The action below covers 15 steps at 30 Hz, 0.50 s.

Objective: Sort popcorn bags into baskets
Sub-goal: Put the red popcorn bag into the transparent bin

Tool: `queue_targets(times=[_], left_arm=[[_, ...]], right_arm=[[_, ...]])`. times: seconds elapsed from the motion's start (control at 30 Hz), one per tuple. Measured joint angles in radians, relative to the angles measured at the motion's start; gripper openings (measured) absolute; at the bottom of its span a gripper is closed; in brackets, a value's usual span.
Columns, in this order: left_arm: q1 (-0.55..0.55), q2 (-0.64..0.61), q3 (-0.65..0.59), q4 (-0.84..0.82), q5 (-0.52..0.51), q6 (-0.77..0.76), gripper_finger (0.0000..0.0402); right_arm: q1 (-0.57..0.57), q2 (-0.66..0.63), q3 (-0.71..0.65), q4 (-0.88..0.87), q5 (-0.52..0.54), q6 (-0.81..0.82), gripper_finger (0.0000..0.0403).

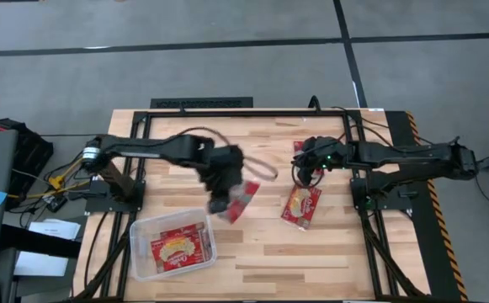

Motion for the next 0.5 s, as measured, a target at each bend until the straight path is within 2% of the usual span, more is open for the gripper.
queue_targets(times=[0.17, 0.37, 0.5], left_arm=[[-0.129, -0.087, 0.065, -0.227, 0.038, -0.028, 0.0010], [-0.318, -0.136, 0.065, -0.434, 0.058, -0.068, 0.0010], [-0.410, -0.135, 0.031, -0.497, 0.054, -0.010, 0.0011]], right_arm=[[0.000, 0.019, 0.000, -0.001, -0.001, -0.013, 0.0118], [0.000, 0.039, 0.000, 0.002, -0.006, -0.015, 0.0118], [0.000, 0.057, 0.002, 0.011, -0.004, -0.015, 0.0118]])
